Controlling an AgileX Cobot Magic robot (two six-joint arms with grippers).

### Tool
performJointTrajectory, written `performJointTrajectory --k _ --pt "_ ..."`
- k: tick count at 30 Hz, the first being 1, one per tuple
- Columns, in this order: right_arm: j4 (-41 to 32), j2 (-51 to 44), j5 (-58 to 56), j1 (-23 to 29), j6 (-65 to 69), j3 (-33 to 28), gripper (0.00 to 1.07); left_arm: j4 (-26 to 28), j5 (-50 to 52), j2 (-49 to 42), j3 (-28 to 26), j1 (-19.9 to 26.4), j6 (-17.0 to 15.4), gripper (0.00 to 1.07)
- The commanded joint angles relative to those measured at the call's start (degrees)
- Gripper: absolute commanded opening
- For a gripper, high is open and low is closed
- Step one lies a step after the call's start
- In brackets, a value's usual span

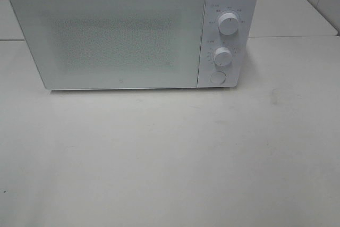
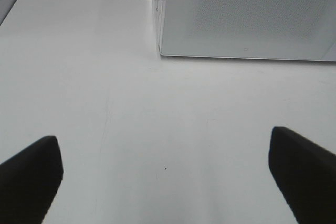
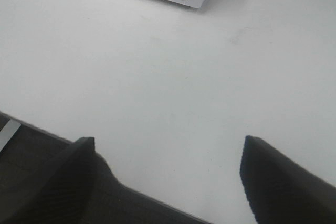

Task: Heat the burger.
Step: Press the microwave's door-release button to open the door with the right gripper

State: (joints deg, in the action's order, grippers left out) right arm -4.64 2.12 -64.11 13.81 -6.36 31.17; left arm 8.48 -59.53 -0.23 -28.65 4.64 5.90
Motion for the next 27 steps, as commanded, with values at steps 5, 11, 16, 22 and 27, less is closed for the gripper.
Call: performJointTrajectory --k 5,11,16,22,27 --pt "4.0 -3.9 4.2 -6.9 4.4 -1.7 0.7 0.6 0.1 -1.4 0.2 0.1 -0.2 1.0" --pt "4.3 -3.9 5.0 -7.7 5.0 -1.7 0.68 0.6 0.1 -1.2 0.2 0.1 -0.2 1.0" --pt "4.4 -3.9 5.0 -7.7 5.0 -1.7 0.68 0.6 0.1 -1.2 0.2 0.1 -0.2 1.0" --pt "4.6 -3.9 4.7 -7.7 7.3 -2.2 0.75 0.6 0.1 -1.2 0.2 0.1 -0.2 1.0" --pt "4.6 -3.9 4.7 -7.7 7.3 -2.2 0.79 0.6 0.1 -1.2 0.2 0.1 -0.2 1.0"
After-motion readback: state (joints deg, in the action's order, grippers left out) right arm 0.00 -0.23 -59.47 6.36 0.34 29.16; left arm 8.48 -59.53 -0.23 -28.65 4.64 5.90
